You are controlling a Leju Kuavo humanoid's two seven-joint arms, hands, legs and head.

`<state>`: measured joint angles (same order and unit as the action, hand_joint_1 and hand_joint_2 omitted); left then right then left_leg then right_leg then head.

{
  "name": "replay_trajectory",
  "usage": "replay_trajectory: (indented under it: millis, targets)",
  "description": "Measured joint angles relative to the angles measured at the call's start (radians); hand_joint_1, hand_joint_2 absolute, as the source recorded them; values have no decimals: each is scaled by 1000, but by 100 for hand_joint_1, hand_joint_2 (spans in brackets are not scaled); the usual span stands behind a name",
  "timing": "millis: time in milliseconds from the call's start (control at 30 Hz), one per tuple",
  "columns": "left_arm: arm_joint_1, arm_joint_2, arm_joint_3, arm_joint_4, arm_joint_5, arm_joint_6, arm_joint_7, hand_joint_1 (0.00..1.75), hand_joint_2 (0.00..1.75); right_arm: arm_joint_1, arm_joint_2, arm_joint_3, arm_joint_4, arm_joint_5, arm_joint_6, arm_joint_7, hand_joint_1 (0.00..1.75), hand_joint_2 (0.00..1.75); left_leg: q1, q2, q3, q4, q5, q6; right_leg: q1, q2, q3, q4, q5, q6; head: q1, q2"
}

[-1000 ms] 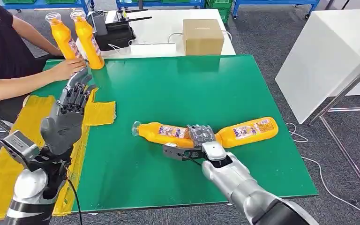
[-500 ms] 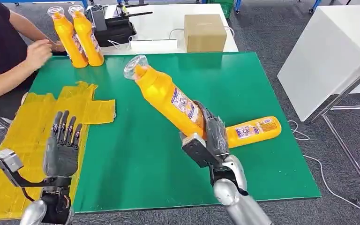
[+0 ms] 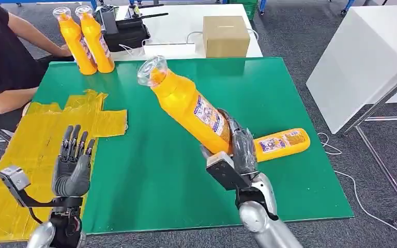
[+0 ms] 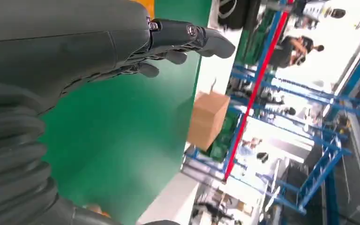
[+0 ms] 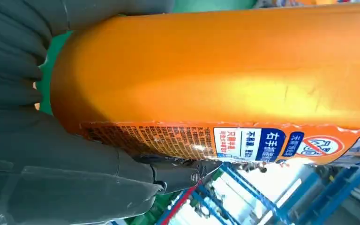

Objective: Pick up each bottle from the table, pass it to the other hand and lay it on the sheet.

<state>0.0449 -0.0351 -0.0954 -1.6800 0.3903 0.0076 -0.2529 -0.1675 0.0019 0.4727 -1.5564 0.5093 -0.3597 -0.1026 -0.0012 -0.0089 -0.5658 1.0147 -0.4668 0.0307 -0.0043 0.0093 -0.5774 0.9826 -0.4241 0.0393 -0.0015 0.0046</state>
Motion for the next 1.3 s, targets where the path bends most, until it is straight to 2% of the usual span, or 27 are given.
replay_trajectory:
  millis: [200,400,767,1033,1067,1100,1300]
  targets:
    - [3,-12,-84,-25,98,-82,15,0,175,-65,-1,90,48,-11,174,73,175,175,0,0,0,0,0,0,0,0,0,0,0,0,0,0]
    - [3,-13,-166,-55,169,-130,28,0,175,-116,3,240,95,1,270,117,175,175,0,0,0,0,0,0,0,0,0,0,0,0,0,0]
    - [20,-3,-171,-61,199,-163,32,0,175,-163,-3,389,112,8,325,145,175,175,0,0,-1,0,0,0,0,0,-1,0,0,0,0,0]
    - [24,3,-166,-61,189,-158,26,0,175,-192,-9,434,114,-2,346,150,175,175,0,0,-1,0,0,0,0,0,-1,0,0,0,0,0]
    - [24,3,-165,-61,180,-149,22,103,175,-202,-9,443,116,-10,356,149,175,175,0,0,-1,0,0,0,0,0,-1,0,0,0,0,0]
    - [24,3,-165,-61,171,-143,20,175,175,-209,-9,451,119,-15,362,149,175,175,0,0,-1,0,0,0,0,0,-1,0,0,0,0,0]
    - [22,3,-164,-61,129,-94,-7,175,175,-233,-10,480,133,-36,363,151,175,175,0,0,-1,0,0,0,0,0,-1,0,0,0,0,0]
